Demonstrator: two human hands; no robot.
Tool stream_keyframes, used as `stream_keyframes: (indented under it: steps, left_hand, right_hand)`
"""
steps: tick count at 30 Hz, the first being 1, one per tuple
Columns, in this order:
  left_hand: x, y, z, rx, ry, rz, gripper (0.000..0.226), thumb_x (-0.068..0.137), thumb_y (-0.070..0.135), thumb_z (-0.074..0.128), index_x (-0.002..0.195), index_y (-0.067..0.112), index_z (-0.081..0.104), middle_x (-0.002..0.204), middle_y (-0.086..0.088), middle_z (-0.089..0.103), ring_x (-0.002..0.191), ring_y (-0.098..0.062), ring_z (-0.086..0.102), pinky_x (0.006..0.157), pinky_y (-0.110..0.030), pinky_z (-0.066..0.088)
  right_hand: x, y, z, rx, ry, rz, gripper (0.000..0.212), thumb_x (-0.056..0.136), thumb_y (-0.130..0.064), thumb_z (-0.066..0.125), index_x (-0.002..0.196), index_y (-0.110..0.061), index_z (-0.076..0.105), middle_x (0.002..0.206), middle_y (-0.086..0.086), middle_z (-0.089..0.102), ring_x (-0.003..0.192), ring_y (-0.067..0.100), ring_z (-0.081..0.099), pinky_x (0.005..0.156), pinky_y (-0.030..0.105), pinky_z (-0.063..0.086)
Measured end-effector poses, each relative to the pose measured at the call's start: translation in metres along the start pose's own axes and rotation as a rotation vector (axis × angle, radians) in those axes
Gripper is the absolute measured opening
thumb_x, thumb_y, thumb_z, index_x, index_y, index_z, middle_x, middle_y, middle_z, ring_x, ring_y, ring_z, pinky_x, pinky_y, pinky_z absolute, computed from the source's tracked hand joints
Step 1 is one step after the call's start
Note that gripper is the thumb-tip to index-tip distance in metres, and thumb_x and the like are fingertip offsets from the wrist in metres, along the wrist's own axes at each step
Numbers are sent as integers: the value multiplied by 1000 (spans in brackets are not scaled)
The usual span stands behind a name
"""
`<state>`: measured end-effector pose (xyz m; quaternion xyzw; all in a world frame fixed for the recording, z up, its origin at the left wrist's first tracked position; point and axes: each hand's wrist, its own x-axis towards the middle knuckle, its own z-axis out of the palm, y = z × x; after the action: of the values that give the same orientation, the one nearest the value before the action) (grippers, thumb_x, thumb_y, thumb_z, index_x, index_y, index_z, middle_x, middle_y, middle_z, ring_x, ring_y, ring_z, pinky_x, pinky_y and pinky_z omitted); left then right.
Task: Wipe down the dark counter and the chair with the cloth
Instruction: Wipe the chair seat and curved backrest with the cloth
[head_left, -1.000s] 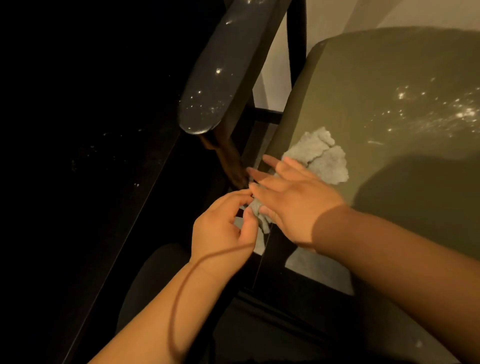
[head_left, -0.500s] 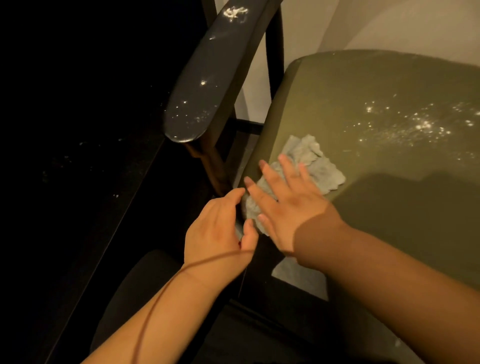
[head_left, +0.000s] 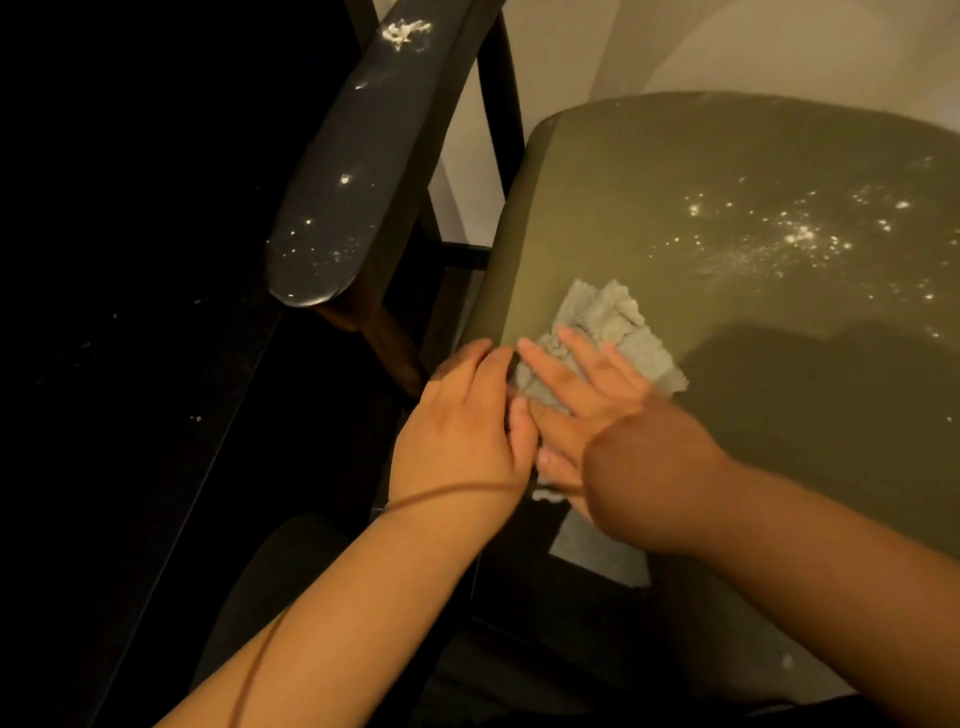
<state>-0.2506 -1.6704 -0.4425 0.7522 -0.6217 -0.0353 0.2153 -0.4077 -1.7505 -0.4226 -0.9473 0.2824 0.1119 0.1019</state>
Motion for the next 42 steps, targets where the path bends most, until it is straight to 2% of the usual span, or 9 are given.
stream_keyframes:
  steps: [5,10,13,15,18,23,32,37,42]
  left_hand:
    - [-19,-13,14,10,-73,110,57,106,30,40,156,2,44,164,-17,38,156,-30,30,130,-32,20]
    - [-17,-7,16,-60,-66,61,59,100,25,41,154,3,47,164,-14,39,157,-27,29,128,-33,22]
    - [-5,-6,11,-118,-49,46,58,94,20,44,150,8,53,165,-9,39,156,-23,30,126,-24,21]
    - [10,-2,7,-135,-2,32,54,96,8,52,149,10,54,165,-8,39,156,-24,31,124,-14,14]
    - [32,8,8,-120,-38,19,52,103,17,54,155,16,47,168,-3,33,158,-20,26,125,-17,13]
    - [39,9,20,36,-111,42,64,98,45,46,158,23,45,169,0,35,158,-20,24,131,-39,16]
    - [39,8,20,63,-90,86,65,94,41,43,155,19,49,167,-3,39,157,-23,29,129,-46,24]
    - [39,7,23,63,-65,91,65,93,42,50,154,19,50,165,-4,41,156,-25,31,128,-47,25]
    - [38,7,22,55,-74,89,65,93,40,47,154,19,50,166,-4,40,156,-25,30,128,-47,26]
  right_hand:
    - [-26,51,-8,-8,49,192,63,99,-57,10,161,-46,5,172,-3,-5,158,29,-3,127,48,4]
    - [-26,19,-5,44,143,166,65,95,-61,29,142,-30,60,156,9,47,149,42,33,122,50,22]
    - [-14,4,1,112,88,102,93,93,-81,6,135,-25,66,160,-1,41,155,30,21,127,38,9]
    - [-8,15,-1,152,185,155,83,93,-78,24,121,-16,72,156,3,48,150,29,36,123,44,30]
    - [-14,40,-6,198,211,345,68,93,-65,51,137,-13,53,169,8,19,157,29,14,126,45,21]
    - [-40,73,-19,239,45,432,94,97,-66,38,162,-23,-15,167,-2,-28,154,25,-25,127,43,-6]
    - [-33,42,7,47,115,135,77,96,-58,7,164,-23,12,171,2,-7,157,30,-7,125,46,0]
    - [-40,85,-9,108,22,362,85,89,-80,13,162,-41,-4,169,-3,-24,152,34,-29,126,52,-9]
    - [-29,22,-6,12,-82,223,89,85,-69,-7,161,-24,-15,166,7,-30,147,43,-36,124,56,-11]
